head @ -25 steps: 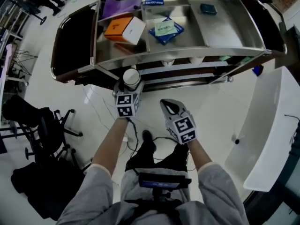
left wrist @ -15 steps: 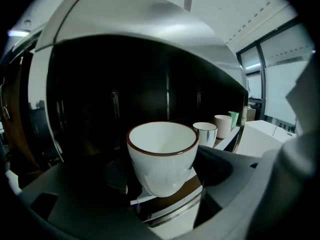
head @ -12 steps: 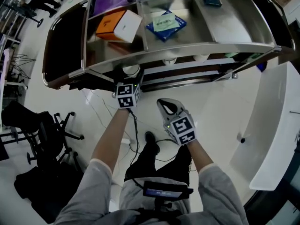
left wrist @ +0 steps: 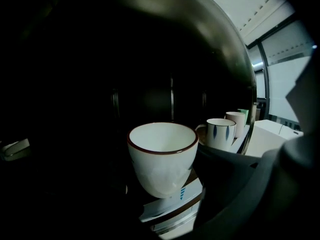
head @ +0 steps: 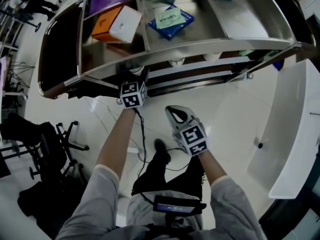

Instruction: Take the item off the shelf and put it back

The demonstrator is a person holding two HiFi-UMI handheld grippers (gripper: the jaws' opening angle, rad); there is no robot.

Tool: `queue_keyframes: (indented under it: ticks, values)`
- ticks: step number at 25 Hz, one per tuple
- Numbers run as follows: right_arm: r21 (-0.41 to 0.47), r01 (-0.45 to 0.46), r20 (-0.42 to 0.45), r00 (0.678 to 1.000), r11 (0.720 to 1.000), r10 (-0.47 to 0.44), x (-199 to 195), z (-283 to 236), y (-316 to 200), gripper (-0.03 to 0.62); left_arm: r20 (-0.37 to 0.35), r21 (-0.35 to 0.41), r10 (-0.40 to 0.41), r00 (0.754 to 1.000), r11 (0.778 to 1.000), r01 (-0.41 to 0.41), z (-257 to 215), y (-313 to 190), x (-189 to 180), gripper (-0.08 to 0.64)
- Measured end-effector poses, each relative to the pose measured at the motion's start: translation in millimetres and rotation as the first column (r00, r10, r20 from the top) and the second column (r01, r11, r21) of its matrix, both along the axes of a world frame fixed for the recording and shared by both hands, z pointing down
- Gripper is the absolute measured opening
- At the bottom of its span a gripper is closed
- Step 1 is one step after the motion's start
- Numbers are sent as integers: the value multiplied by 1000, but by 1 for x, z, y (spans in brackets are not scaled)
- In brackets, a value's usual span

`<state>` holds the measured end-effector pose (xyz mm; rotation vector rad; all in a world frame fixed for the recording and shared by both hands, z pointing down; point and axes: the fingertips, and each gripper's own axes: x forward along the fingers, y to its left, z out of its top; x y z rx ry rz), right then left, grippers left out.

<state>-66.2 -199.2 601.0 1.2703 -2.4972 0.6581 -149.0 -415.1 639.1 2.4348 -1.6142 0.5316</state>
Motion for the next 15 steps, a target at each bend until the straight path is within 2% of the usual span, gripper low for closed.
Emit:
queue_keyframes:
  ticks: [8, 15]
  values:
    - [-10, -13, -2, 1000, 1000, 13, 7, 6, 2, 9, 3, -24, -27, 1000, 999, 27, 19, -3, -1, 390]
    - [-12, -19, -7, 1000, 1000, 19, 11, 6, 2, 9, -26, -34, -42, 999, 999, 41, 25, -4, -3, 391]
